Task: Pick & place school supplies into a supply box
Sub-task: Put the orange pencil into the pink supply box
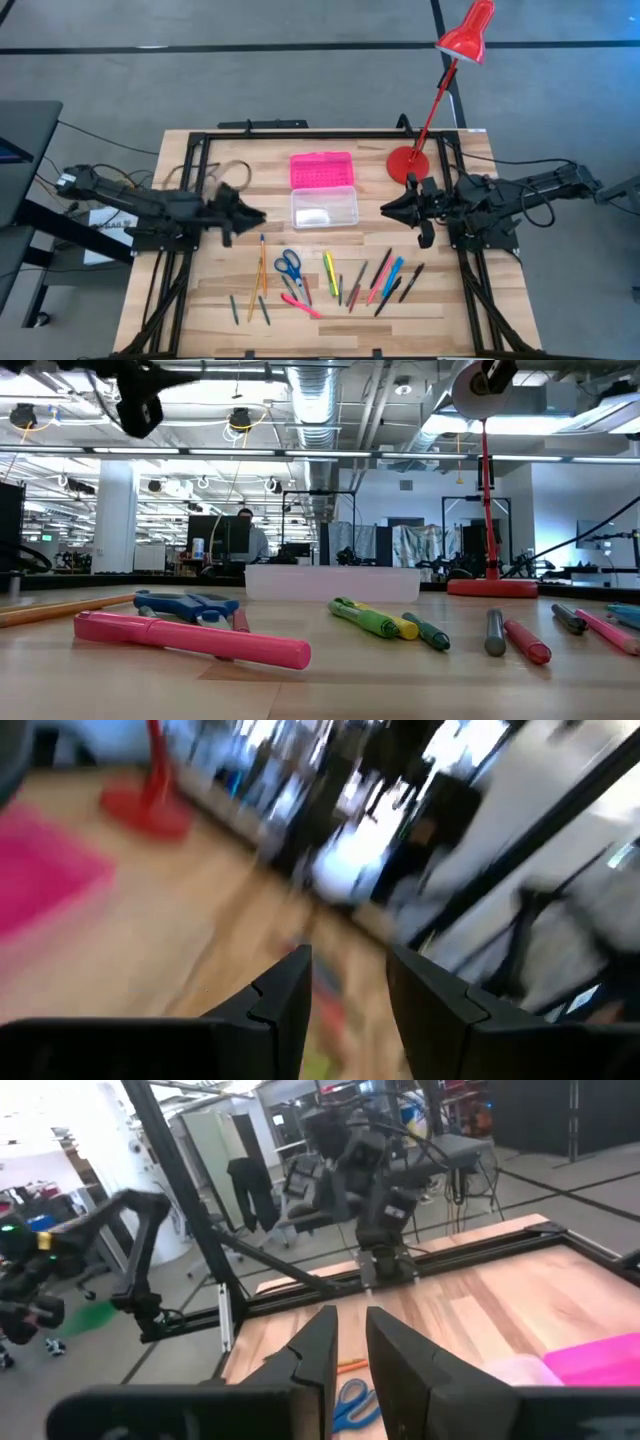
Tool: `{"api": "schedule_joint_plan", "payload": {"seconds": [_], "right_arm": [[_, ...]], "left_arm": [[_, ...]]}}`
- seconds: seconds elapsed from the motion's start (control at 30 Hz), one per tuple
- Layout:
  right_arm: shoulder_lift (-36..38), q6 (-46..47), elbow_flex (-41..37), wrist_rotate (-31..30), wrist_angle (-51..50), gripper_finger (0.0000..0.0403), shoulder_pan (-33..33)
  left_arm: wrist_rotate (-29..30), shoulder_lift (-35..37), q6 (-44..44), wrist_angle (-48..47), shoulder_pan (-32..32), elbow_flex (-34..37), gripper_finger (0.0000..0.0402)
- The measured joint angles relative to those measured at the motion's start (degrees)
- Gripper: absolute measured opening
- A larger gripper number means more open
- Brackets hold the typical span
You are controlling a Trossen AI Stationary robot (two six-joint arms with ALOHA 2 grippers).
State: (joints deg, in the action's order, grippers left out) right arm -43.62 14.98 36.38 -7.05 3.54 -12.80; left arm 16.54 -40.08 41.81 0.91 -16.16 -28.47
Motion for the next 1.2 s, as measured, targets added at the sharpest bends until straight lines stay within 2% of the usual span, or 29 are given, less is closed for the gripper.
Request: {"api": "schedule_joint_plan", "payload": {"seconds": [0.13,0.27,0.4,0.5,0.63,0.9,1.2], "right_arm": [[0.0,1.0,0.0,-0.6,-1.0,0.0051,-0.7],[0.0,1.5,0.0,-0.6,-2.0,0.0052,-0.6],[0.0,1.2,0.0,-0.8,-1.9,0.0052,0.2],[0.0,1.2,0.0,-0.8,-1.9,0.0052,1.4],[0.0,1.1,0.0,-0.6,-1.7,0.0052,2.8],[0.0,1.3,0.0,-0.5,-1.4,0.0052,3.0],[0.0,1.5,0.0,-0.4,-1.4,0.0052,3.0]], "left_arm": [[-0.3,-9.1,7.9,-13.1,-3.2,-5.2,0.0125],[0.4,-17.2,20.3,-22.8,-5.0,-8.2,0.0125],[0.7,-24.3,34.6,-27.7,-5.0,-8.7,0.0125],[-0.1,-29.4,39.8,-27.4,-5.0,-8.8,0.0125],[-2.2,-35.1,42.5,-28.9,-5.0,-10.5,0.0125],[-2.8,-43.3,41.9,-41.8,-4.7,-17.3,0.0125],[-6.1,-49.1,40.7,-41.6,-2.8,-17.4,0.0125]]}}
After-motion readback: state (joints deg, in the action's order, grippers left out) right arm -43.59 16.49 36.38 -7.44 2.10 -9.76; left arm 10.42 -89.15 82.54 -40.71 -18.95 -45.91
